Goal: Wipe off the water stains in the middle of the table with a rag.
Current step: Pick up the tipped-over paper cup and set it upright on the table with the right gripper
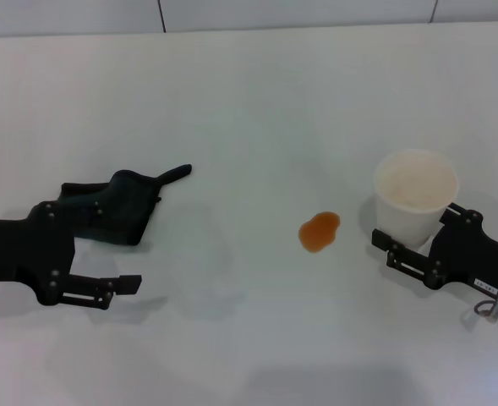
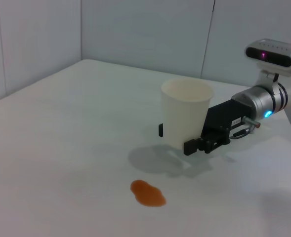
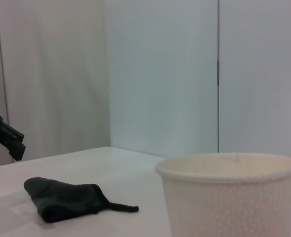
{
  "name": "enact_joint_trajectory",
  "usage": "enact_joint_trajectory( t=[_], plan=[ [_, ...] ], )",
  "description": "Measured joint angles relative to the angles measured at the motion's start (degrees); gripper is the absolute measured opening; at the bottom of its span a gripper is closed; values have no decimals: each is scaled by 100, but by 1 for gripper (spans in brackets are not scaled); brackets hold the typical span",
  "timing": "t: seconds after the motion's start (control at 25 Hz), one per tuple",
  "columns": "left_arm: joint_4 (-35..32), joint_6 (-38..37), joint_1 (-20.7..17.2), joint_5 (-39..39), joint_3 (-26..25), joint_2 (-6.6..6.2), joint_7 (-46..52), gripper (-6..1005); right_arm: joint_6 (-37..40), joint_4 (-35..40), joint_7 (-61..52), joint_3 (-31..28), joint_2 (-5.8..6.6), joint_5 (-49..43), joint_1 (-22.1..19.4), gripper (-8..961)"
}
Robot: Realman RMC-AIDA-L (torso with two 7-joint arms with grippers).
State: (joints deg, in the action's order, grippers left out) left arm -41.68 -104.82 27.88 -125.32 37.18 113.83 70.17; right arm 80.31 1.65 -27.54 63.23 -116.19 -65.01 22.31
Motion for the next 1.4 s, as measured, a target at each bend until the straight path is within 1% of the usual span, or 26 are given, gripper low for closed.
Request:
enact_joint_trajectory(
  t=[0.28,0.92,1.32,1.4],
  plan=[
    [19,24,0,5,0,14,-6,885,-41,-230,143,-5,0,6,99,722],
    [20,23,8,9,0,8,-12,885,41,-271,85,-4,0,59,131,727],
    [11,20,7,9,0,7,-12,885,-90,-302,85,-4,0,43,141,722],
    [9,13,7,8,0,7,-12,885,-112,-306,85,-4,0,38,137,739]
  ],
)
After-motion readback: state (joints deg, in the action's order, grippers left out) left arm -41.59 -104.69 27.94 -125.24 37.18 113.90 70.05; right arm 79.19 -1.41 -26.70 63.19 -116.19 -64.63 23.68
